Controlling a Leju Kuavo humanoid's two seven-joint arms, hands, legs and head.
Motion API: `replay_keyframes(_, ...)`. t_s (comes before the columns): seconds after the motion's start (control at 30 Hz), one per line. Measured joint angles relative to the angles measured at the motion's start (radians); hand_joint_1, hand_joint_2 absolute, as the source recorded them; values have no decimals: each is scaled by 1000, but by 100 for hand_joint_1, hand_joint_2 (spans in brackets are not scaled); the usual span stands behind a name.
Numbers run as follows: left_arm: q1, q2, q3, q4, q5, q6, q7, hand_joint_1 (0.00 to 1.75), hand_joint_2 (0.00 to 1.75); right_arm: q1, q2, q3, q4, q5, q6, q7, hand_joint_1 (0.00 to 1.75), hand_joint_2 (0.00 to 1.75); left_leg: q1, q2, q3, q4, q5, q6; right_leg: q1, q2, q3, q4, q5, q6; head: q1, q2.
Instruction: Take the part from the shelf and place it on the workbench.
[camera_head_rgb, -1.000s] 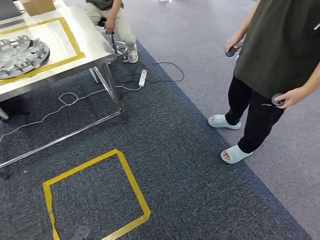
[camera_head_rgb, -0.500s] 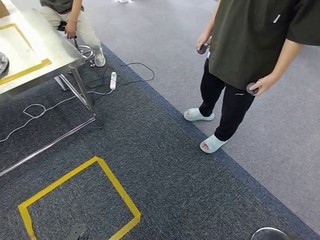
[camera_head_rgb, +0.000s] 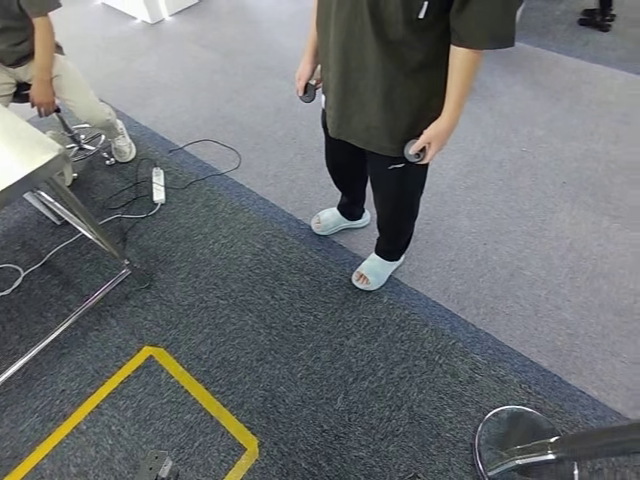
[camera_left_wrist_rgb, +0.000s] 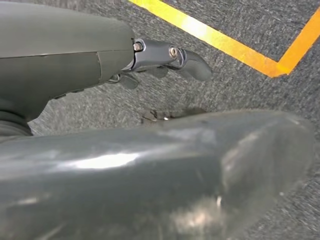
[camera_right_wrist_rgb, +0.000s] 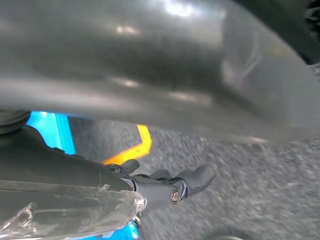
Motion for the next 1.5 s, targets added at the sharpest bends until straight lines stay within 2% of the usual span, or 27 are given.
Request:
replay_keyframes(0.07,1,0,6,0,-1,7,3,0,0,4,2,-4,0,-3,-1,4,0,0,1,-12,20,-72,69,4,-1,33,1,0,1,2,0,0)
replay_keyframes(0.13,1,-1,9,0,-8,12,3,0,0,3,3,-9,0,-5,-2,0,0,0,7,-63,71,-202,134,7,-1,63,-2,5,3,10,-1,0)
replay_keyframes(0.2,1,-5,11,0,-16,16,1,0,0,2,5,-13,0,-7,-3,-5,0,0,9,-98,96,-267,149,11,-1,89,-11,8,5,22,-1,0)
replay_keyframes(0.27,-1,-9,12,0,-19,19,-2,0,0,7,5,-17,0,-7,-4,-8,0,0,7,-80,99,-275,149,22,-4,106,-21,4,10,36,-2,0)
replay_keyframes(0.33,-3,-12,13,0,-17,20,-6,0,0,12,6,-21,0,-7,-6,-9,0,0,7,-55,102,-280,153,37,-2,59,-38,30,-7,45,3,0)
replay_keyframes(0.4,-1,-13,14,0,-15,22,-8,0,0,9,6,-23,0,-8,-8,-11,0,0,5,-24,105,-282,153,47,0,-16,-87,136,-66,51,10,0)
replay_keyframes(0.47,3,-15,16,0,-19,24,-7,0,0,7,6,-24,0,-14,-8,-20,0,0,0,10,107,-281,150,50,-3,-42,-145,259,-121,57,11,0)
replay_keyframes(0.5,3,-18,16,0,-23,27,-7,0,0,8,4,-26,0,-21,-6,-27,0,0,-1,25,107,-281,149,50,-4,-45,-154,281,-123,58,11,0)
replay_keyframes(0.53,2,-22,16,0,-28,30,-7,0,0,11,1,-31,0,-29,-1,-35,0,0,-1,39,109,-281,147,49,-4,-48,-141,264,-108,59,11,0)
replay_keyframes(0.57,0,-28,16,0,-33,35,-7,0,0,13,-3,-36,0,-36,5,-43,0,0,-1,53,113,-281,144,47,-4,-57,-108,208,-78,59,11,0)
replay_keyframes(0.63,-3,-37,16,0,-39,43,-7,0,0,13,-10,-46,0,-46,14,-54,0,0,-4,76,123,-281,137,38,-2,-98,-28,70,-30,56,11,0)
replay_keyframes(0.7,-4,-42,16,0,-42,46,-7,0,0,10,-14,-51,0,-50,19,-58,0,0,-9,94,131,-282,131,27,2,-119,6,11,-17,45,9,0)
replay_keyframes(0.77,-8,-46,16,0,-43,46,-9,0,0,11,-18,-57,0,-55,22,-58,0,0,-9,111,137,-286,130,15,4,-97,3,11,-14,30,9,0)
replay_keyframes(0.83,-11,-49,16,0,-43,46,-18,0,0,13,-22,-64,0,-57,27,-51,0,0,-5,85,133,-270,112,5,2,-73,1,5,-9,17,6,0)
replay_keyframes(0.87,-11,-50,16,0,-41,45,-22,0,0,13,-24,-68,0,-56,29,-47,0,0,-3,58,117,-235,89,1,0,-62,1,2,-6,11,4,0)
replay_keyframes(0.93,-10,-52,19,0,-34,45,-24,0,0,11,-25,-71,0,-53,33,-44,0,0,-3,12,54,-107,24,0,0,-36,-1,1,-3,5,-1,0)
replay_keyframes(0.97,-9,-53,20,0,-31,45,-23,0,0,11,-26,-72,0,-53,35,-45,0,0,-3,4,20,-44,2,1,1,-22,-2,1,-3,4,-2,0)
replay_keyframes(1.0,-8,-54,23,0,-29,45,-21,0,0,12,-26,-72,0,-53,36,-47,0,0,-4,1,-3,-6,-2,2,2,-6,-2,2,-3,3,-2,0)
replay_keyframes(1.03,-8,-55,26,0,-29,47,-20,0,0,13,-27,-73,0,-54,37,-48,0,0,-4,-1,-9,-6,16,5,2,10,-2,2,-2,3,-2,0)
replay_keyframes(1.1,-10,-56,31,0,-23,52,-19,0,0,14,-29,-74,0,-57,37,-51,0,0,-3,-18,33,-110,92,10,1,41,-1,2,0,6,-2,0)
replay_keyframes(1.17,-14,-60,37,0,-14,58,-21,0,0,12,-31,-78,0,-63,37,-54,0,0,2,-71,86,-233,141,14,2,69,-5,5,2,15,-1,0)
replay_keyframes(1.23,-17,-68,44,0,-10,62,-22,0,0,13,-34,-82,0,-63,37,-55,0,0,2,-99,103,-277,144,19,0,92,-13,4,7,27,-2,0)
replay_keyframes(1.27,-19,-72,46,0,-11,67,-21,0,0,15,-36,-82,0,-51,37,-50,0,0,0,-88,103,-279,146,24,-4,103,-17,0,10,35,-2,0)
replay_keyframes(1.3,-21,-76,48,0,-11,78,-17,0,0,20,-39,-79,0,-29,36,-41,0,0,-1,-76,105,-283,149,31,-6,98,-21,0,11,41,-2,0)
replay_keyframes(1.37,-24,-86,53,0,-11,103,-2,0,0,25,-45,-70,0,10,35,-23,0,0,-1,-48,109,-290,154,46,-3,41,-44,41,-17,49,4,0)
replay_keyframes(1.43,-24,-97,63,0,-7,123,18,0,0,22,-50,-64,0,11,35,-26,0,0,-6,-16,111,-291,152,54,-1,-26,-101,162,-86,53,8,0)
replay_keyframes(1.5,-22,-105,71,0,-2,131,34,0,0,19,-52,-64,0,-4,35,-40,0,0,-9,19,113,-291,149,56,-2,-42,-151,272,-131,57,8,0)
